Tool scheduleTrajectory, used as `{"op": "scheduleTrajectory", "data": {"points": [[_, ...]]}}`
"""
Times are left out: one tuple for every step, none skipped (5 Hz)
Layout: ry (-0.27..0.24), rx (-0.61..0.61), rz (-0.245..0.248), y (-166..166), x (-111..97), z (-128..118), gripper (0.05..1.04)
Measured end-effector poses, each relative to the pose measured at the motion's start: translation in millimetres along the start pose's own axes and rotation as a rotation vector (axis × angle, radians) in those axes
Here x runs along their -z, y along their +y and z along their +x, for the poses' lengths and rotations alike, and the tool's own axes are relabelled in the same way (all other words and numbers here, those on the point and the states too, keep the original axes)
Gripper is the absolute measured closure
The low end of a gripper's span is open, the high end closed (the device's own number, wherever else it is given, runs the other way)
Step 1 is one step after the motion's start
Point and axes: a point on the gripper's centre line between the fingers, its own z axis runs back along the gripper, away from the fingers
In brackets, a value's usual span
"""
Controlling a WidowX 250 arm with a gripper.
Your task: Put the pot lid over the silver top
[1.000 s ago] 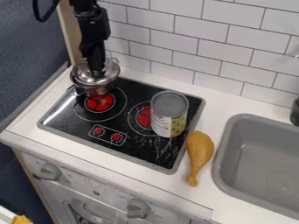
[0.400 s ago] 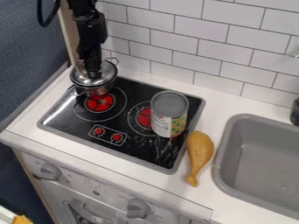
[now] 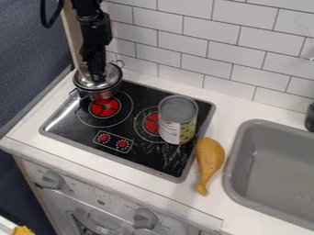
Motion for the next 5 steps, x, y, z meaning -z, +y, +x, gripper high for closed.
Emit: {"op": "scheduleTrajectory", "data": {"points": [[-0.013, -0.003, -0.02, -2, 5, 2, 0.438], [-0.015, -0.003, -0.016, -4, 9, 3, 0.142], [-0.017, 0.004, -0.018, -6, 7, 7, 0.073], [-0.009, 0.033, -0.004, -9, -6, 18, 0.078], [0.013, 0.046, 0.04, -12, -34, 23, 0.083]]}}
